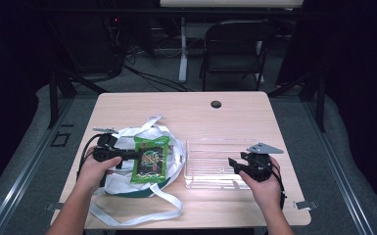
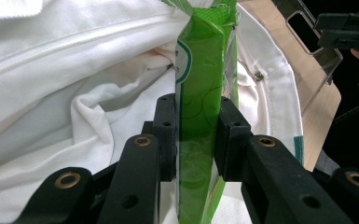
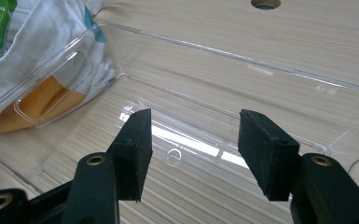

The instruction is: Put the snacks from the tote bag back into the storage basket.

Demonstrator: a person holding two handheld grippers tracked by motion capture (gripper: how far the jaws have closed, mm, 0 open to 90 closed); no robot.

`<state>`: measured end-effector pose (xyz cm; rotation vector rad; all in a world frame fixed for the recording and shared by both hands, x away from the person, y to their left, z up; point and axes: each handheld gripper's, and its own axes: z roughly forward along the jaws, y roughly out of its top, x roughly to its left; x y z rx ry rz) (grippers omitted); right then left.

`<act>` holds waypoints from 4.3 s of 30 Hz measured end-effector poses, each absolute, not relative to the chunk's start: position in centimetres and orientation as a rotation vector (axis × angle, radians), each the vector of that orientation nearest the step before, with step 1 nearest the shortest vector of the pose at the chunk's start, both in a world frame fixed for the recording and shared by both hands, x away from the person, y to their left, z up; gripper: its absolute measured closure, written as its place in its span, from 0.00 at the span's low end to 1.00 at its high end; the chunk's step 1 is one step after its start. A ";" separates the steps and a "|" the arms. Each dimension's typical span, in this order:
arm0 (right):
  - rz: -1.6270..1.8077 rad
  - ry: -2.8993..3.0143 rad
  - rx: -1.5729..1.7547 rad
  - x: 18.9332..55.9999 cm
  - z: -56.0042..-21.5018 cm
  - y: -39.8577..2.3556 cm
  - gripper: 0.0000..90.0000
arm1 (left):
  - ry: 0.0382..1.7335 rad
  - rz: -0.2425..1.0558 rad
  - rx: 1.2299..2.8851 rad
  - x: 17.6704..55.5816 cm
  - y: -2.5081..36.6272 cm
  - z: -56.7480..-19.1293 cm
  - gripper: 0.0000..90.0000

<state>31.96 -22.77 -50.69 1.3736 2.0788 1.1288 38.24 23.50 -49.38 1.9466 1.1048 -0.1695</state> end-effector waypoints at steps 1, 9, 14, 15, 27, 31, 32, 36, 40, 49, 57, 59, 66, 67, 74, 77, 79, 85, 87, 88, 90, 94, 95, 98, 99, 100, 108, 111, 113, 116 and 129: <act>1.129 2.078 1.373 32.0 -50.7 -22.8 0.50 | 1.103 -0.166 1.944 38.2 23.6 -49.3 0.81; 1.134 2.082 1.370 31.9 -50.6 -22.7 0.50 | 1.102 -0.146 1.928 38.1 23.8 -48.8 0.81; 1.134 2.086 1.361 31.9 -50.6 -22.6 0.50 | 1.085 -0.133 1.907 37.8 24.0 -48.1 0.81; 1.134 2.086 1.361 31.9 -50.6 -22.6 0.50 | 1.085 -0.133 1.907 37.8 24.0 -48.1 0.81; 1.127 2.099 1.330 31.7 -50.2 -22.2 0.52 | 1.028 -0.107 1.861 37.0 23.9 -46.4 0.82; 1.128 2.107 1.306 31.6 -50.1 -22.0 0.54 | 1.008 -0.098 1.859 36.8 23.7 -46.0 0.82; 1.125 2.111 1.303 31.6 -50.0 -21.9 0.55 | 1.000 -0.098 1.858 36.7 23.7 -45.9 0.82; 1.096 2.144 1.250 31.6 -50.0 -21.6 0.59 | 0.980 -0.093 1.848 36.5 23.4 -45.5 0.82; 1.105 2.139 1.233 31.5 -49.6 -21.6 0.59 | 0.967 -0.087 1.841 36.3 23.3 -45.2 0.82; 1.084 2.261 1.146 31.5 -49.1 -21.1 0.65 | 0.942 -0.080 1.825 36.1 22.7 -44.9 0.82; 1.053 2.342 1.026 32.3 -47.5 -20.4 0.66 | 0.898 -0.074 1.827 36.0 21.6 -44.8 0.82; 1.052 2.363 1.011 32.5 -47.2 -20.3 0.66 | 0.893 -0.076 1.827 35.9 21.4 -44.8 0.82; 1.014 2.465 0.884 33.5 -44.2 -19.6 0.66 | 0.861 -0.088 1.835 35.9 20.4 -44.8 0.82; 1.014 2.465 0.884 33.5 -44.2 -19.6 0.66 | 0.861 -0.088 1.835 35.9 20.4 -44.8 0.82; 0.914 2.542 0.773 34.0 -42.1 -18.6 0.66 | 0.838 -0.098 1.843 35.9 19.7 -44.8 0.82; 0.893 2.579 0.721 34.5 -41.0 -18.1 0.67 | 0.829 -0.104 1.846 35.9 19.4 -44.8 0.82; 0.881 2.606 0.703 34.8 -40.5 -17.7 0.67 | 0.824 -0.109 1.851 35.9 19.2 -44.9 0.82; 0.823 2.691 0.640 35.5 -39.6 -16.7 0.66 | 0.814 -0.116 1.850 35.9 18.9 -45.0 0.82; 0.790 2.729 0.597 35.9 -39.0 -16.1 0.66 | 0.814 -0.122 1.847 35.8 18.7 -45.0 0.82; 0.772 2.742 0.575 36.1 -38.7 -15.8 0.66 | 0.814 -0.122 1.847 35.8 18.7 -45.0 0.82; 0.752 2.773 0.544 36.3 -38.2 -15.4 0.65 | 0.811 -0.126 1.849 35.8 18.6 -45.1 0.82; 0.694 2.821 0.475 36.6 -37.2 -14.5 0.65 | 0.806 -0.134 1.856 35.8 18.4 -45.2 0.82; 0.668 2.833 0.447 36.7 -36.9 -14.3 0.65 | 0.802 -0.138 1.856 35.7 18.2 -45.3 0.82; 0.658 2.870 0.415 36.9 -36.2 -13.6 0.65 | 0.797 -0.146 1.861 35.7 18.1 -45.4 0.82; 0.645 2.878 0.405 37.0 -35.9 -13.4 0.65 | 0.797 -0.146 1.861 35.7 18.1 -45.4 0.82; 0.630 2.889 0.391 37.1 -35.6 -13.1 0.65 | 0.794 -0.147 1.863 35.7 18.0 -45.4 0.82; 0.549 2.922 0.318 37.8 -34.2 -11.4 0.65 | 0.774 -0.162 1.877 35.6 17.3 -45.6 0.82; 0.536 2.923 0.296 38.0 -33.8 -10.9 0.65 | 0.770 -0.167 1.881 35.5 17.1 -45.7 0.82; 0.535 2.923 0.292 38.0 -33.7 -10.7 0.65 | 0.767 -0.169 1.885 35.5 16.9 -45.7 0.82; 0.523 2.925 0.254 38.1 -33.5 -9.9 0.62 | 0.757 -0.168 1.889 35.3 16.5 -45.7 0.82; 0.449 2.973 0.157 37.8 -34.1 -7.4 0.58 | 0.695 -0.169 1.901 34.9 15.3 -45.8 0.82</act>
